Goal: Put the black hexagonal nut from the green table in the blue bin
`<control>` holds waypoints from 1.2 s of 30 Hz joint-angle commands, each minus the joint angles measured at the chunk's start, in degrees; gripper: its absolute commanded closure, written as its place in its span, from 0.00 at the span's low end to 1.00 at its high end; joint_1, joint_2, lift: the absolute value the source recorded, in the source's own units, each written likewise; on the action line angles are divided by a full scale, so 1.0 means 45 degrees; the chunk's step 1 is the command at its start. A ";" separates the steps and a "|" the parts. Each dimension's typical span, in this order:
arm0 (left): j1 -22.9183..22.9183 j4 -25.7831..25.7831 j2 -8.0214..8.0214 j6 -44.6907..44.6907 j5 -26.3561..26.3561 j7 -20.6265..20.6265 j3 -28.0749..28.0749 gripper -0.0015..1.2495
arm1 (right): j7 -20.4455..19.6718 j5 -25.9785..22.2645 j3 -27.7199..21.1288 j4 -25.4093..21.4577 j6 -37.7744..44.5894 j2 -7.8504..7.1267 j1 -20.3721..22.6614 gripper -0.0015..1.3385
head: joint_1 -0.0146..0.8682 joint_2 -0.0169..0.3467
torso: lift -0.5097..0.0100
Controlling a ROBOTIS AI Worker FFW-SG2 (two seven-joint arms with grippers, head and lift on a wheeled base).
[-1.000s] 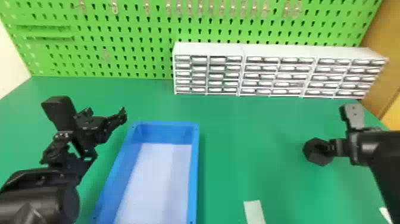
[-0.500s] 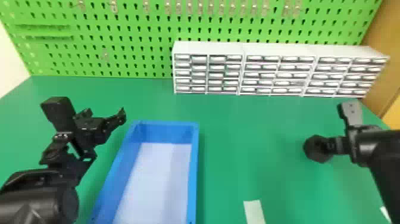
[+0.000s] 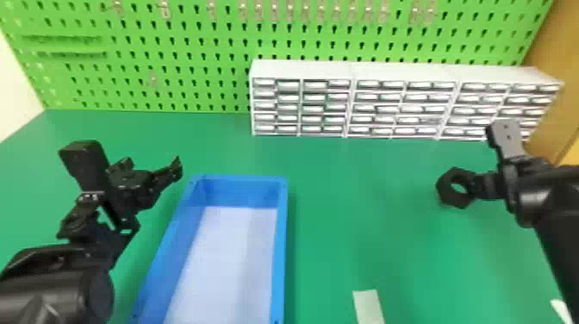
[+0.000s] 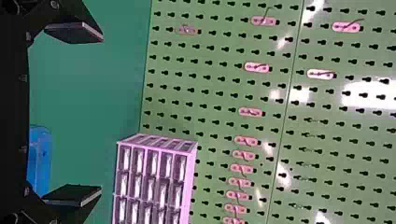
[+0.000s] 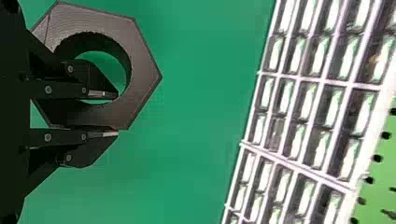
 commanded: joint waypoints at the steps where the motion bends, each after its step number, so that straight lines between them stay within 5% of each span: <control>1: -0.0002 -0.0012 0.0000 0.0000 0.0000 -0.0001 0.0008 0.11 | -0.0018 -0.0823 0.0204 -0.0619 -0.0372 0.0104 0.0020 0.90 | 0.77 0.14 | 0.79; 13: 0.0038 -0.0012 0.0000 0.0000 0.0020 -0.0020 0.0047 0.11 | -0.0643 -0.3968 0.1376 -0.2631 -0.1641 0.0241 0.0235 0.89 | 0.77 0.14 | 0.79; 36: 0.0096 -0.0012 0.0000 0.0000 0.0039 -0.0020 0.0164 0.11 | -0.1112 -0.6976 0.5477 -0.5287 -0.2442 0.0319 0.0880 0.89 | 0.77 0.14 | 0.79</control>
